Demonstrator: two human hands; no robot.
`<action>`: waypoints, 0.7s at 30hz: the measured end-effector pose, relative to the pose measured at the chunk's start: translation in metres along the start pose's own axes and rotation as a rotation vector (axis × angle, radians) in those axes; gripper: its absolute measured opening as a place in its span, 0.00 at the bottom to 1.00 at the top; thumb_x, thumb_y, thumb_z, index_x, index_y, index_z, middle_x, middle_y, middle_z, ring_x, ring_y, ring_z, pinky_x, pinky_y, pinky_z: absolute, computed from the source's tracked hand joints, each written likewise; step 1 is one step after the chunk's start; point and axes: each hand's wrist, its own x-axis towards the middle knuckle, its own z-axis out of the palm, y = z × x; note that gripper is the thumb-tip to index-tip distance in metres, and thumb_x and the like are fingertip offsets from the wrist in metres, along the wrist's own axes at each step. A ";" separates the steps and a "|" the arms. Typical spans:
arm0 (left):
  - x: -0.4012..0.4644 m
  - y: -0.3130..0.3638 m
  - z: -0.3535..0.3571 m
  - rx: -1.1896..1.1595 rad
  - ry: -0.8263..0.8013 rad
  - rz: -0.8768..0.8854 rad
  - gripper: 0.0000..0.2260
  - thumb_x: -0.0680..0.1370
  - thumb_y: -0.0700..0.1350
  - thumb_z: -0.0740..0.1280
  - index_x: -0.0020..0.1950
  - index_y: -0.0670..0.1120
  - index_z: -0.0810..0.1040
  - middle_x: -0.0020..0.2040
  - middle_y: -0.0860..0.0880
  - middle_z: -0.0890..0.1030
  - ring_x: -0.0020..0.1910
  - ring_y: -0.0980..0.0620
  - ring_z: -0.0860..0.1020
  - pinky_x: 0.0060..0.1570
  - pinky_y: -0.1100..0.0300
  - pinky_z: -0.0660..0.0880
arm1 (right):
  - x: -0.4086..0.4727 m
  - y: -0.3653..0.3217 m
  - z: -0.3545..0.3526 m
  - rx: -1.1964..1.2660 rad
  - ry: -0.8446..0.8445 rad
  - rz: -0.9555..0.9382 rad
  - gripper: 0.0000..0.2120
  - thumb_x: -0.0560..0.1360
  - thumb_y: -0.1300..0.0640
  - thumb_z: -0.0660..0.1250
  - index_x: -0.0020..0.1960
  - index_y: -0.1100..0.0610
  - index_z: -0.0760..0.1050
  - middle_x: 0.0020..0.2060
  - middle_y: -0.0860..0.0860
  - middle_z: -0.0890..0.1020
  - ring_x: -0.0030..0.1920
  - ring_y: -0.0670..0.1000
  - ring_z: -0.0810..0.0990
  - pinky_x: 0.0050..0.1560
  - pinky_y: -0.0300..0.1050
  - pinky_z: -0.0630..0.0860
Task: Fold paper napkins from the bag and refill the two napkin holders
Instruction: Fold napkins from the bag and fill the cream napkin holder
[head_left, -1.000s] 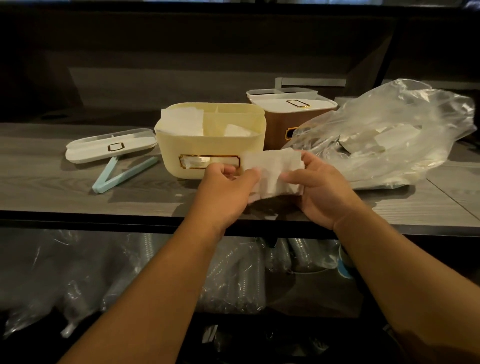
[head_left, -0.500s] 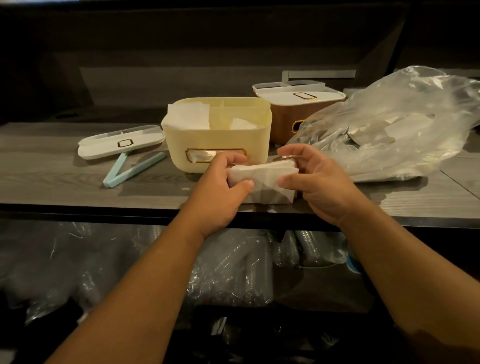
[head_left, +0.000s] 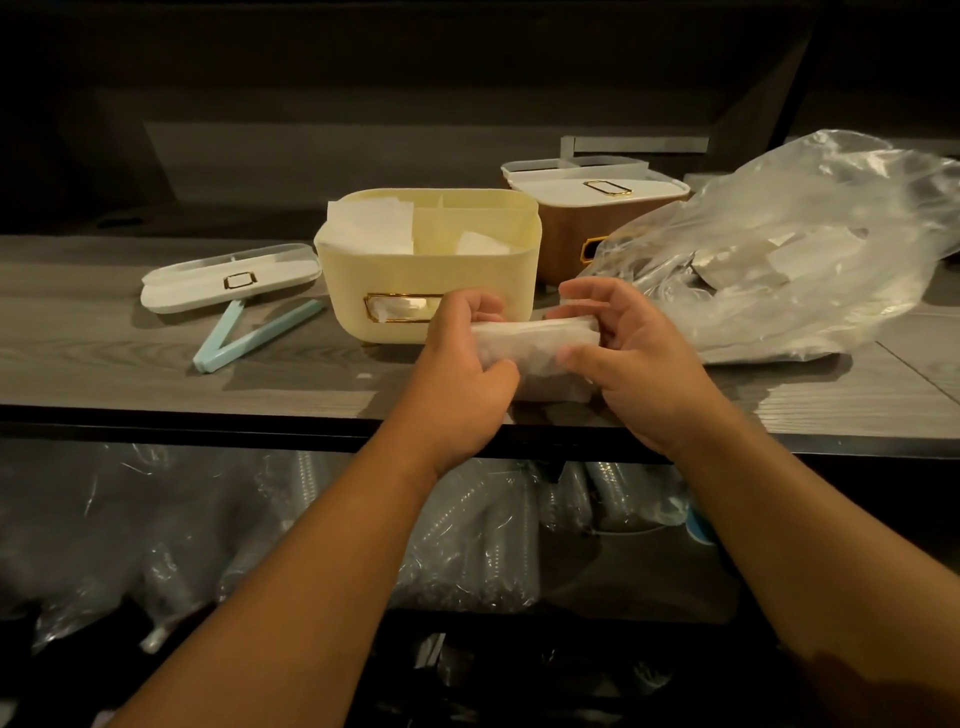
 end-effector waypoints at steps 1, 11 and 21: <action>0.000 -0.001 0.001 -0.014 0.014 0.000 0.22 0.77 0.33 0.66 0.64 0.54 0.66 0.62 0.51 0.70 0.57 0.54 0.73 0.42 0.78 0.74 | 0.001 0.001 0.000 0.004 0.018 0.009 0.27 0.74 0.72 0.69 0.67 0.49 0.72 0.57 0.49 0.81 0.56 0.50 0.83 0.51 0.51 0.84; 0.002 -0.007 0.003 -0.004 0.073 0.045 0.25 0.75 0.31 0.68 0.62 0.53 0.63 0.61 0.49 0.66 0.56 0.56 0.71 0.43 0.77 0.73 | 0.008 -0.001 0.020 -0.055 0.078 0.037 0.31 0.70 0.72 0.70 0.65 0.46 0.70 0.55 0.50 0.80 0.53 0.55 0.83 0.49 0.56 0.84; 0.004 -0.002 0.004 0.063 0.060 0.058 0.23 0.74 0.28 0.63 0.60 0.52 0.63 0.60 0.49 0.66 0.55 0.54 0.69 0.41 0.80 0.70 | 0.003 -0.004 0.018 -0.175 0.063 0.121 0.28 0.73 0.67 0.71 0.66 0.46 0.67 0.54 0.49 0.77 0.51 0.58 0.83 0.48 0.61 0.82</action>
